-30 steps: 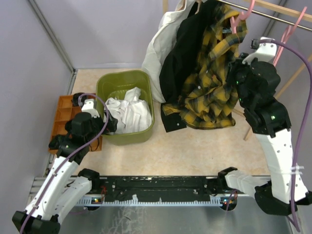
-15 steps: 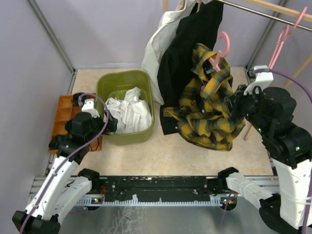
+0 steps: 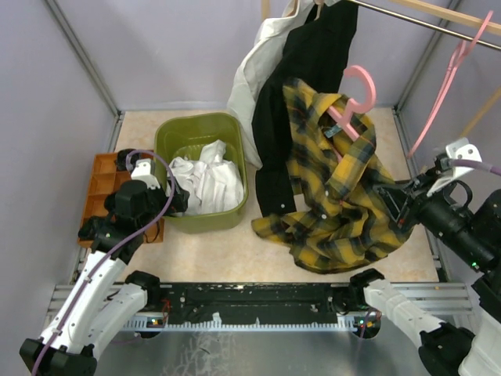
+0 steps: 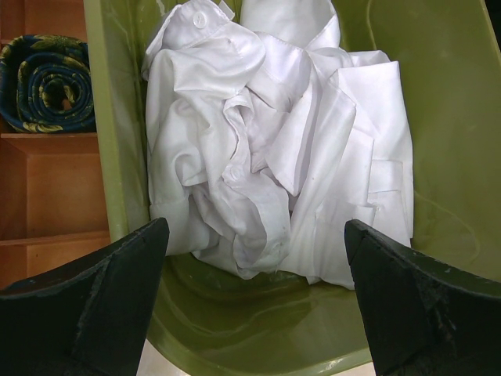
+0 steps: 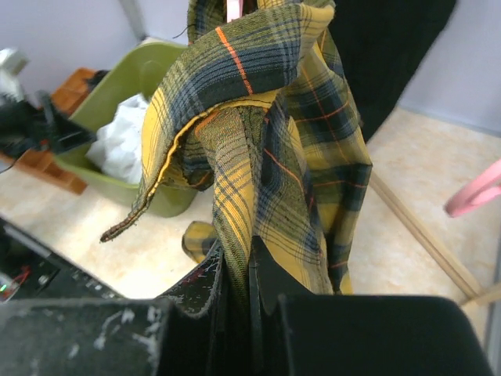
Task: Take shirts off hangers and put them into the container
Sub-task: Pick up the hanger from the clothesline, then remove the shirt from the hanger.
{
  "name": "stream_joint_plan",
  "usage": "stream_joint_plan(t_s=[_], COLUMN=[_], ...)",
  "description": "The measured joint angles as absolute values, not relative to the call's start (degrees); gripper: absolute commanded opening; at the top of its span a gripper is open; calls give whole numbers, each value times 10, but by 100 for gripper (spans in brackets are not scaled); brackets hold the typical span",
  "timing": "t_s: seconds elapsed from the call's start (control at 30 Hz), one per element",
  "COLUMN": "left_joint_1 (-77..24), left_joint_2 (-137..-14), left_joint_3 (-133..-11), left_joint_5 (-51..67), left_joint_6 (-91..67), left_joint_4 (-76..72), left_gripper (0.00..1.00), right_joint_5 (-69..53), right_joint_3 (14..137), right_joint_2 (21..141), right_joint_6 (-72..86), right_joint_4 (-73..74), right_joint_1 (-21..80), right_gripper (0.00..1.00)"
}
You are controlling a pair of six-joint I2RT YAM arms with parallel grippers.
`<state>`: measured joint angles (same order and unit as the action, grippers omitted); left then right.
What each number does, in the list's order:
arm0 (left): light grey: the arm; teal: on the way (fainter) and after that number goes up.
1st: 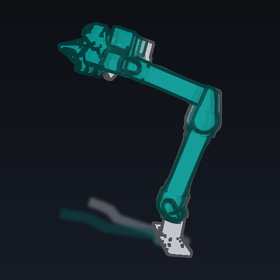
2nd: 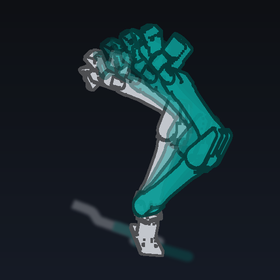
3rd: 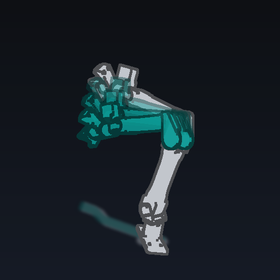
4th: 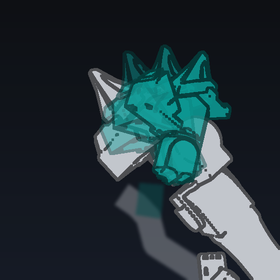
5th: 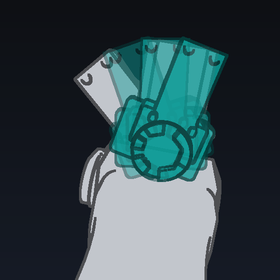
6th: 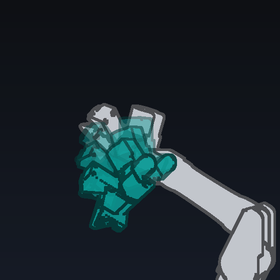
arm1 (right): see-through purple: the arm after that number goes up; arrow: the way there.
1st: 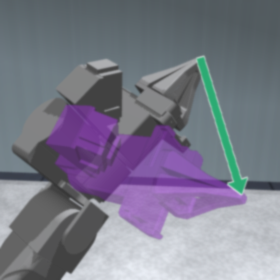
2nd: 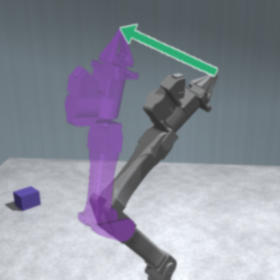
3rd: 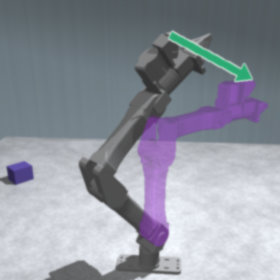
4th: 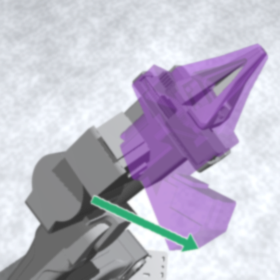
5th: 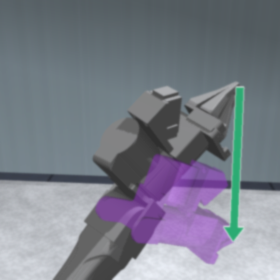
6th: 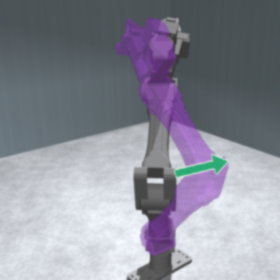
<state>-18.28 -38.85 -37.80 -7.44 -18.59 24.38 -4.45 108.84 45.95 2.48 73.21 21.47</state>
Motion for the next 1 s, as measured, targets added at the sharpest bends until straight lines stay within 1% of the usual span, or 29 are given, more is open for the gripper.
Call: stream_joint_plan(t_s=[0.13, 0.27, 0.37, 0.47, 0.6, 0.67, 0.77, 0.9, 1.0], left_joint_1=[-183, -183, -183, -183, -183, -183, -183, -183, -183], left_joint_2=[-388, -384, -375, -362, -352, -351, -351, -354, -365], left_joint_3=[-378, -378, -378, -378, -378, -378, -378, -400, -442], left_joint_5=[-74, -74, -73, -68, -57, -53, -40, 48, 157], left_joint_6=[-186, -186, -186, -184, -182, -182, -182, -190, -202], left_joint_4=[244, 245, 246, 246, 244, 244, 244, 259, 259], left_gripper=[99, 99, 99, 99, 99, 99, 96, 96, 94], right_joint_5=[-132, -227, -264, -276, -290, -306, -334, -347, -337], right_joint_3=[1057, 970, 905, 873, 880, 904, 944, 978, 993], right_joint_2=[439, 425, 433, 451, 463, 460, 449, 419, 410], right_joint_6=[17, 9, 5, 6, 6, 4, 1, 0, 0], right_joint_4=[724, 704, 701, 708, 712, 718, 720, 730, 741], right_joint_1=[215, 215, 215, 215, 215, 215, 215, 215, 215], right_gripper=[0, 0, 0, 0, 0, 0, 0, 0, 0])
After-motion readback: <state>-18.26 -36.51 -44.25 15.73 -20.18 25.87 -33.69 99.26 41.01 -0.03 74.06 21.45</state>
